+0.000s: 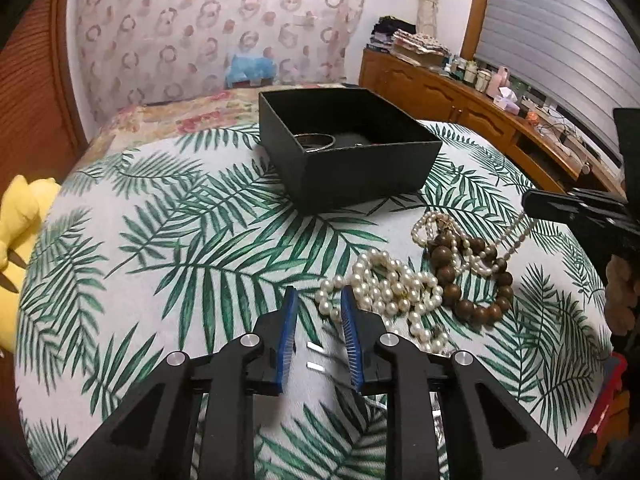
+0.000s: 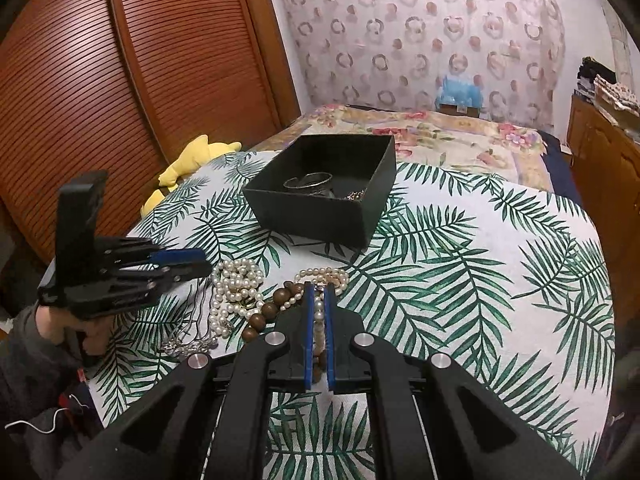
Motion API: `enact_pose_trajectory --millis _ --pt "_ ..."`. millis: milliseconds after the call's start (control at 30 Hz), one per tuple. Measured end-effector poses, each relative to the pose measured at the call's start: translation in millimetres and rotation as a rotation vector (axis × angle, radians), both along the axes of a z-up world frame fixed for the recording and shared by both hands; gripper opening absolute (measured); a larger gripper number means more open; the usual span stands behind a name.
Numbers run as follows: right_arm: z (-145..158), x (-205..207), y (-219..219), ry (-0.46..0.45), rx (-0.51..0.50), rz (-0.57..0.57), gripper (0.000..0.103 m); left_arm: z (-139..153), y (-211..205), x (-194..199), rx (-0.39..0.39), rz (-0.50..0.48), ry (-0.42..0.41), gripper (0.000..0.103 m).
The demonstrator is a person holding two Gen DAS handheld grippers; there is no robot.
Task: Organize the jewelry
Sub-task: 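Grasp the pearl necklace with the left tool while the right tool holds the bead strand, then lower both strands into the black box and open both tools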
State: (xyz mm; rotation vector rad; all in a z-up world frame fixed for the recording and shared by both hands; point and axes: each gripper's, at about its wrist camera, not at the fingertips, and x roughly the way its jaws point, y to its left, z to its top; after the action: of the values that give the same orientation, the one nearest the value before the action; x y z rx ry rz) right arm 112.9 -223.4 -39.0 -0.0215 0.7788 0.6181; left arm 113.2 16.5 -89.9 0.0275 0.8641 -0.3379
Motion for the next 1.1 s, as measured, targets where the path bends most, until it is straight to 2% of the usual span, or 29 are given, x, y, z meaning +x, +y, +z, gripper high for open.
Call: enact_pose_trajectory --millis 100,233,300,367,500,833,1100 --pt "1.9 -0.3 1.9 -0.003 0.0 0.001 0.006 -4.3 -1.1 9.2 -0.012 -0.024 0.036 0.021" --pt "2.7 -0.1 2.5 -0.005 -0.003 0.003 0.006 -5.7 -3.9 14.8 -0.006 -0.032 0.043 0.02" --pt "3.2 -0.5 2.8 -0.006 -0.002 0.003 0.006 -5.4 -6.5 17.1 0.01 -0.038 0.041 0.018" --pt "5.1 0.1 3.1 -0.009 -0.001 0.005 0.006 -5.6 -9.0 18.1 0.011 -0.056 0.047 0.007" --pt "14.3 -0.2 5.0 -0.024 -0.004 0.009 0.006 1.7 -13.0 14.8 0.022 -0.058 0.022 0.007" --pt "64.3 -0.7 8.6 -0.116 0.008 0.019 0.006 81.7 -24.6 -5.1 -0.021 -0.075 -0.168 0.007" --pt "101.7 6.8 3.4 -0.175 0.03 0.013 0.006 134.0 -36.0 -6.6 -0.015 -0.093 -0.266 0.007"
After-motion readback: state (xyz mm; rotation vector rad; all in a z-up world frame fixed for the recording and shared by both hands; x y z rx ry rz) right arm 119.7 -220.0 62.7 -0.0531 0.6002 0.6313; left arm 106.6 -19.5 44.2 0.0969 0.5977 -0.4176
